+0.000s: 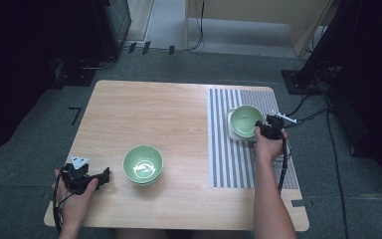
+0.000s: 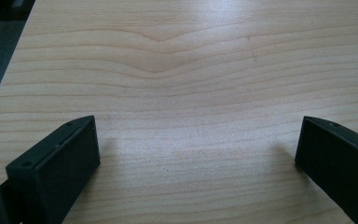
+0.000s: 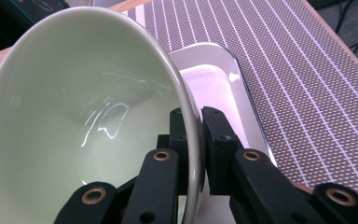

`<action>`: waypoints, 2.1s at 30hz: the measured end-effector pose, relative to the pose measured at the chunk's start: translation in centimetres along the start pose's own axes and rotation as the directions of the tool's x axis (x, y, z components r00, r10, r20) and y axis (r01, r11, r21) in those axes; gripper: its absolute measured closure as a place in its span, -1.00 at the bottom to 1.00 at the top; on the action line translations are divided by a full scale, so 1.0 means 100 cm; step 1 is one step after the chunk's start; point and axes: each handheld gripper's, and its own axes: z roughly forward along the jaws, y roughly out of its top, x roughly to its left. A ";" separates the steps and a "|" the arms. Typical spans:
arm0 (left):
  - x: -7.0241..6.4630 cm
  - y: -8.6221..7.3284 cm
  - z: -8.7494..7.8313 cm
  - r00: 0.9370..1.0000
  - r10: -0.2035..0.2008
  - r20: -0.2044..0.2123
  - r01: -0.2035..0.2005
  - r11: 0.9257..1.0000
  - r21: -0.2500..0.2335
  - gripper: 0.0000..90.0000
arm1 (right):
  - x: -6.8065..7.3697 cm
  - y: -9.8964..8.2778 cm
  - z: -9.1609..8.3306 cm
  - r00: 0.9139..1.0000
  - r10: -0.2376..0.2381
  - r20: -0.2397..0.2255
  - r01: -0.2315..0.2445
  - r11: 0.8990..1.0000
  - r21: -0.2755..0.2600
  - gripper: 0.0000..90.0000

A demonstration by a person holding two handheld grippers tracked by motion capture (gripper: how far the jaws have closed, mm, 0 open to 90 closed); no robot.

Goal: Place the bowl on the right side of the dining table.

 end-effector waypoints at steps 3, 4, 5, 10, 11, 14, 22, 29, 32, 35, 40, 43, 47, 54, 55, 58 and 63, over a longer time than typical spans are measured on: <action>0.000 0.000 0.000 1.000 0.000 0.000 0.000 1.000 0.000 -1.00 | -0.002 0.001 0.002 0.999 0.030 -0.010 -0.030 1.000 0.009 0.85; 0.000 0.000 0.000 1.000 -0.002 0.000 0.002 1.000 -0.001 -1.00 | -0.003 0.002 0.003 0.999 0.033 -0.010 -0.032 0.999 0.010 0.85; 0.000 0.000 0.000 1.000 0.000 0.000 0.000 1.000 0.000 -1.00 | -0.003 0.002 0.004 0.999 0.036 -0.009 -0.036 0.999 0.011 0.85; 0.000 0.000 0.000 1.000 -0.001 0.000 0.001 1.000 0.000 -1.00 | -0.004 0.004 0.006 0.998 0.057 -0.011 -0.057 0.998 0.023 0.82; 0.000 0.000 0.000 1.000 -0.001 0.000 0.001 1.000 0.000 -1.00 | -0.004 0.004 0.006 0.998 0.057 -0.011 -0.057 0.998 0.023 0.82; 0.000 0.000 0.000 1.000 0.000 0.000 0.000 1.000 0.000 -1.00 | -0.004 0.006 0.008 0.998 0.063 -0.015 -0.063 0.997 0.035 0.75; 0.000 0.000 0.000 1.000 -0.002 0.000 0.002 1.000 -0.001 -1.00 | -0.007 0.005 0.012 0.996 0.084 -0.009 -0.084 0.995 0.062 0.55; 0.000 0.000 0.000 1.000 -0.001 0.000 0.001 1.000 -0.001 -1.00 | -0.008 0.007 0.009 0.996 0.075 -0.040 -0.074 0.997 0.036 0.07; 0.000 0.000 0.000 1.000 -0.002 0.000 0.002 1.000 -0.001 -1.00 | -0.006 0.007 0.006 0.999 0.018 -0.027 -0.018 1.000 0.001 -0.34; 0.000 0.000 0.000 1.000 -0.001 0.000 0.001 1.000 -0.001 -1.00 | -0.004 0.006 0.003 0.999 -0.038 0.007 0.038 0.999 -0.011 -0.36; 0.000 0.000 0.000 1.000 -0.001 0.000 0.001 1.000 -0.001 -1.00 | -0.003 0.006 -0.003 0.998 -0.057 -0.017 0.056 0.998 -0.030 -0.39; 0.000 0.000 0.000 1.000 -0.002 0.000 0.002 1.000 -0.001 -1.00 | -0.001 0.006 -0.009 0.997 -0.069 -0.046 0.067 0.996 -0.053 -0.40; 0.000 0.000 0.000 1.000 -0.001 0.000 0.001 1.000 -0.001 -1.00 | 0.002 0.006 -0.015 0.992 -0.107 -0.072 0.102 0.992 -0.067 -0.43; 0.000 0.000 0.000 1.000 -0.002 0.000 0.002 1.000 -0.001 -1.00 | 0.000 0.005 -0.024 0.991 -0.114 -0.068 0.109 0.991 -0.079 -0.50; 0.000 0.000 0.000 1.000 -0.001 0.000 0.001 1.000 -0.001 -1.00 | -0.001 0.005 -0.026 0.991 -0.118 -0.065 0.112 0.990 -0.081 -0.50; 0.000 0.000 0.000 1.000 -0.001 0.000 0.001 1.000 -0.001 -1.00 | -0.002 0.005 -0.033 0.989 -0.135 -0.064 0.129 0.988 -0.085 -0.50; 0.000 0.000 0.000 1.000 -0.001 0.000 0.001 1.000 -0.001 -1.00 | -0.007 0.003 -0.044 0.986 -0.144 -0.080 0.136 0.986 -0.099 -0.52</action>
